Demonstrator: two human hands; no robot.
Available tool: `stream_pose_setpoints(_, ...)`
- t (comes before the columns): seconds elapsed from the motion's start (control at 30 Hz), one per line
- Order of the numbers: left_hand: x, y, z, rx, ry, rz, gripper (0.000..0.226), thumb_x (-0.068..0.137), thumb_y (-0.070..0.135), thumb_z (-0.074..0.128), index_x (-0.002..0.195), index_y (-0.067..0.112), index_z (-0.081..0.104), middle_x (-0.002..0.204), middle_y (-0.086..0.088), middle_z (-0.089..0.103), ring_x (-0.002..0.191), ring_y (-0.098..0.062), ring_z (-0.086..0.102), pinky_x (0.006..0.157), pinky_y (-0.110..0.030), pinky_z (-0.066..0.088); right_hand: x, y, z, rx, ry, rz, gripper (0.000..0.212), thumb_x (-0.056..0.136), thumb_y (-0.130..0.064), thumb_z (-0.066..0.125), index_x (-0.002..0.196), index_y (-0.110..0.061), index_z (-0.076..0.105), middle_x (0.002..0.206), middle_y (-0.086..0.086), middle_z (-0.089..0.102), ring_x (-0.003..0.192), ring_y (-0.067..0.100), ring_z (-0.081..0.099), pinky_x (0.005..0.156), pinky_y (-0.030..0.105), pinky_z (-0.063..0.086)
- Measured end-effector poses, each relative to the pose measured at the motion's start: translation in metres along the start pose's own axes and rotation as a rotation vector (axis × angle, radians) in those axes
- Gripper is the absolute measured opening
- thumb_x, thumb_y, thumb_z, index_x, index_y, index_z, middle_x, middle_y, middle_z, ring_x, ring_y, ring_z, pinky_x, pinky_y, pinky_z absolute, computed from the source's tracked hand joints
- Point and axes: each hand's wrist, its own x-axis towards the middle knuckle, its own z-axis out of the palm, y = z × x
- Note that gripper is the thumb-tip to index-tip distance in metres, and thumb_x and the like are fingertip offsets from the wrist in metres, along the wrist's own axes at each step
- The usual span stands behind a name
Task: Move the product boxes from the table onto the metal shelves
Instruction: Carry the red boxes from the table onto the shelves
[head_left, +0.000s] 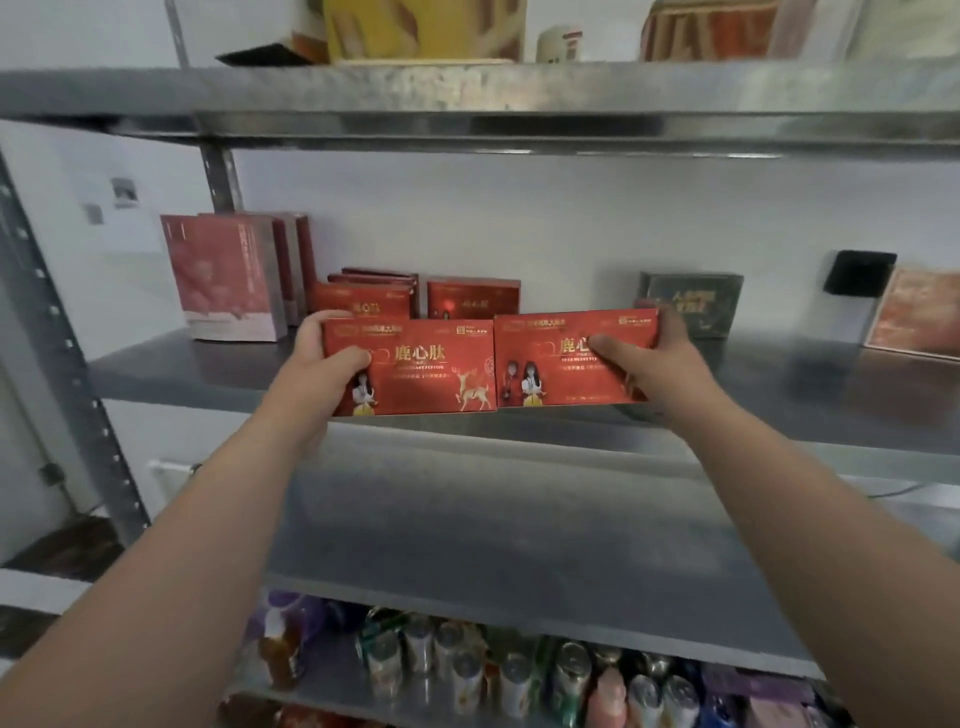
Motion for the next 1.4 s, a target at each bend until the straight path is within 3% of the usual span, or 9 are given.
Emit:
stream_pose_setpoints(0.1,0.029,-0.009,0.003,0.013,-0.014,-0.025,0.045,0.084,0.019,0.065,0.122,0.039,0.051,0.112,-0.001,0.068,0.095,-0.022,0.071,0.079,-0.041,0.059,0.02,0.006,0.012,0.03,-0.016,-0.001,0.064,0.083,-0.034,0.083,0.133,-0.04,0.044,0.108,-0.012,0.061,0.087,0.011,0.068,0.055,0.02,0.056)
stream_pose_setpoints(0.23,0.064,-0.024,0.021,0.056,-0.036,-0.028,0.047,0.072,0.028,0.072,0.107,0.053,0.053,0.113,0.002,0.069,0.099,-0.021,0.069,0.089,-0.045,0.056,0.05,0.026,0.012,0.012,-0.013,-0.012,0.053,0.082,-0.032,0.084,0.123,-0.032,0.051,0.107,-0.006,0.068,0.09,0.016,0.072,0.07,0.032,0.062)
stream_pose_setpoints(0.33,0.087,-0.035,0.047,0.173,-0.092,0.029,0.048,0.084,0.018,0.073,0.106,0.054,0.051,0.108,0.012,0.065,0.1,-0.013,0.066,0.095,-0.041,0.053,0.078,0.04,-0.003,-0.077,0.008,-0.013,0.052,0.079,-0.026,0.087,0.118,-0.025,0.052,0.105,-0.001,0.069,0.081,0.013,0.07,0.064,0.028,0.062)
stream_pose_setpoints(0.5,0.128,-0.043,0.093,0.417,-0.071,0.202,0.048,0.083,0.004,0.074,0.121,0.026,0.053,0.107,0.002,0.061,0.086,-0.012,0.062,0.069,-0.014,0.049,0.132,0.061,-0.031,-0.327,0.003,-0.033,0.06,0.069,-0.027,0.093,0.113,-0.019,0.052,0.103,0.003,0.067,0.089,0.018,0.066,0.073,0.031,0.056)
stream_pose_setpoints(0.6,0.155,-0.047,0.111,0.711,-0.063,0.257,0.051,0.08,0.007,0.073,0.125,0.023,0.055,0.132,-0.007,0.044,0.112,-0.018,0.048,0.092,-0.021,0.037,0.158,0.067,-0.04,-0.476,-0.038,-0.121,0.056,0.069,-0.031,0.093,0.11,-0.022,0.056,0.105,0.0,0.062,0.089,0.015,0.062,0.066,0.025,0.048)
stream_pose_setpoints(0.7,0.166,-0.051,0.126,0.98,-0.092,0.397,0.063,0.078,0.023,0.074,0.136,0.028,0.049,0.141,-0.006,0.035,0.133,-0.03,0.032,0.111,-0.039,0.03,0.182,0.069,-0.045,-0.754,-0.073,-0.298,0.051,0.069,-0.038,0.09,0.107,-0.022,0.059,0.109,0.004,0.06,0.1,0.023,0.058,0.078,0.033,0.047)
stream_pose_setpoints(0.8,0.17,-0.051,0.143,1.264,-0.156,0.566,0.083,0.073,0.049,0.075,0.145,0.038,0.037,0.144,0.001,0.035,0.136,-0.028,0.027,0.115,-0.051,0.018,0.193,0.065,-0.036,-1.088,-0.168,-0.483,0.068,0.071,-0.051,0.083,0.126,-0.025,0.053,0.121,0.005,0.059,0.115,0.031,0.054,0.098,0.047,0.045)
stream_pose_setpoints(0.9,0.18,-0.056,0.157,1.473,-0.132,0.668,0.087,0.073,0.055,0.073,0.148,0.034,0.035,0.142,-0.001,0.043,0.134,-0.029,0.033,0.116,-0.057,0.012,0.201,0.066,-0.022,-1.253,-0.186,-0.537,0.074,0.074,-0.058,0.077,0.134,-0.027,0.046,0.127,0.004,0.054,0.121,0.029,0.051,0.101,0.049,0.044)
stream_pose_setpoints(1.4,0.212,-0.081,0.159,1.514,-0.051,0.611,0.086,0.083,0.037,0.072,0.154,0.018,0.027,0.15,-0.014,0.032,0.143,-0.037,0.027,0.117,-0.066,0.015,0.271,0.083,0.031,-1.403,-0.092,-0.469,0.061,0.085,-0.039,0.07,0.132,-0.013,0.04,0.132,0.011,0.058,0.124,0.033,0.045,0.098,0.046,0.038)
